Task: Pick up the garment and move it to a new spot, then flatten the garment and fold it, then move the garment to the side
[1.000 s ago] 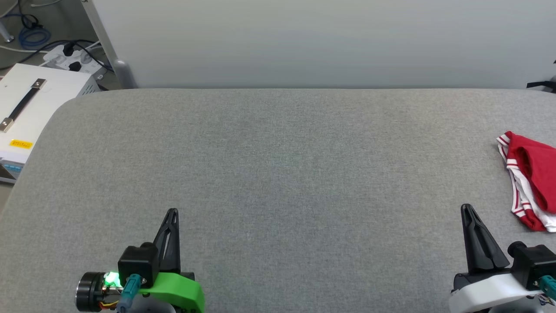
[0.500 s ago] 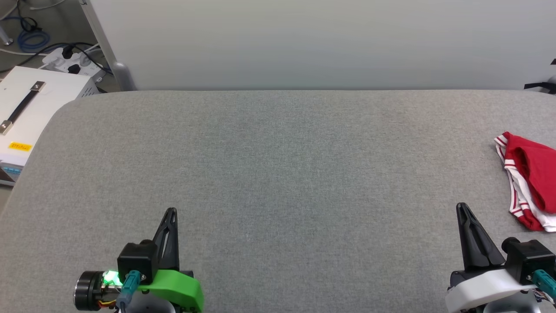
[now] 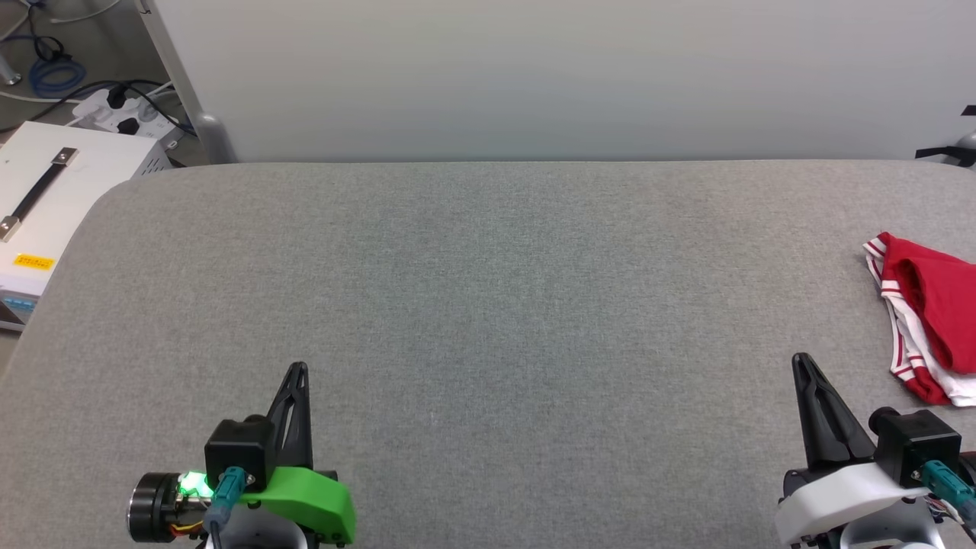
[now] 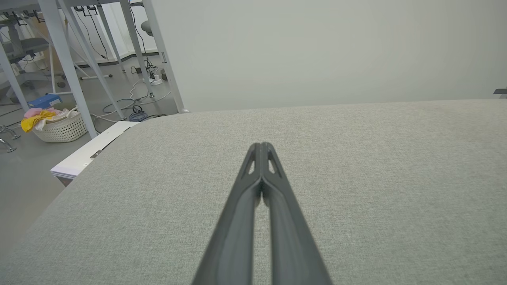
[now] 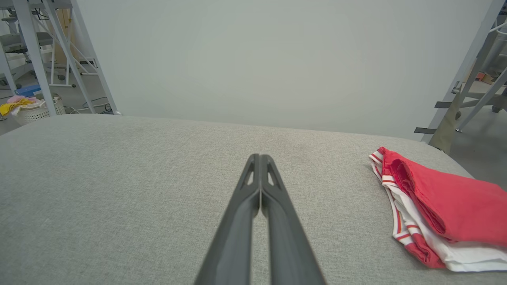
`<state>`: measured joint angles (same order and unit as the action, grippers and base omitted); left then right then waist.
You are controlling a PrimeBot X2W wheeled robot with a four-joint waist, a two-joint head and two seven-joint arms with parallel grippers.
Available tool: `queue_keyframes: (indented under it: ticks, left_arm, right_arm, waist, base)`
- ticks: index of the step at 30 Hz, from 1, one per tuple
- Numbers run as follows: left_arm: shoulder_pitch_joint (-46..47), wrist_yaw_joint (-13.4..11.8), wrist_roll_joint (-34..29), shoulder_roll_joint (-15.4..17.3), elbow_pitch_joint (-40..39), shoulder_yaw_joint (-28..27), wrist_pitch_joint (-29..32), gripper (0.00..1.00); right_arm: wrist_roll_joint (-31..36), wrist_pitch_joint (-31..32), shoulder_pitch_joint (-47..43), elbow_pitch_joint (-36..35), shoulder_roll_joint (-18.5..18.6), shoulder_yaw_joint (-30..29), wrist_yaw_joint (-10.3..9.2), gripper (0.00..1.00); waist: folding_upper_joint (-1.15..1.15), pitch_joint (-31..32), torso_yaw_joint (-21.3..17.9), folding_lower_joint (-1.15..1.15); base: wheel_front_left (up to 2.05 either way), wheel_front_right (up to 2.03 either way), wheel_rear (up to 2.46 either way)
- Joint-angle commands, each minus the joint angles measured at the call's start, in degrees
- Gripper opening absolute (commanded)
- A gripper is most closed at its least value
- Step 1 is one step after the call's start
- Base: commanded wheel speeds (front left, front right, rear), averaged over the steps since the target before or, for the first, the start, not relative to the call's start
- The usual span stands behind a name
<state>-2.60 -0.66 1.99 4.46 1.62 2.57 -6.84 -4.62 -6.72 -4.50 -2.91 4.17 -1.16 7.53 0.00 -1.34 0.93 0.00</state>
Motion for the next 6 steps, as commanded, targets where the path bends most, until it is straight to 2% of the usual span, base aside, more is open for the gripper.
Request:
queue_keyframes:
  ticks: [1,6]
  left_arm:
    - [1.2,0.4,-0.4,-0.3,-0.3,-0.3,0.5,0.00]
    - [1.3,0.4,-0.5,-0.4,-0.4,-0.5,1.1,0.00]
  right_arm:
    - [0.8,0.3,1.1,0.3,-0.1,0.1,-0.02,0.00]
    - [1.2,0.9,1.4,0.5,-0.2,0.2,-0.03,0.00]
  waist:
    - [0.00,0.0,0.0,0.00]
    - [0.00,0.1,-0.1,0.00]
  base:
    - [0.00,0.00,0.00]
    - [0.00,0.00,0.00]
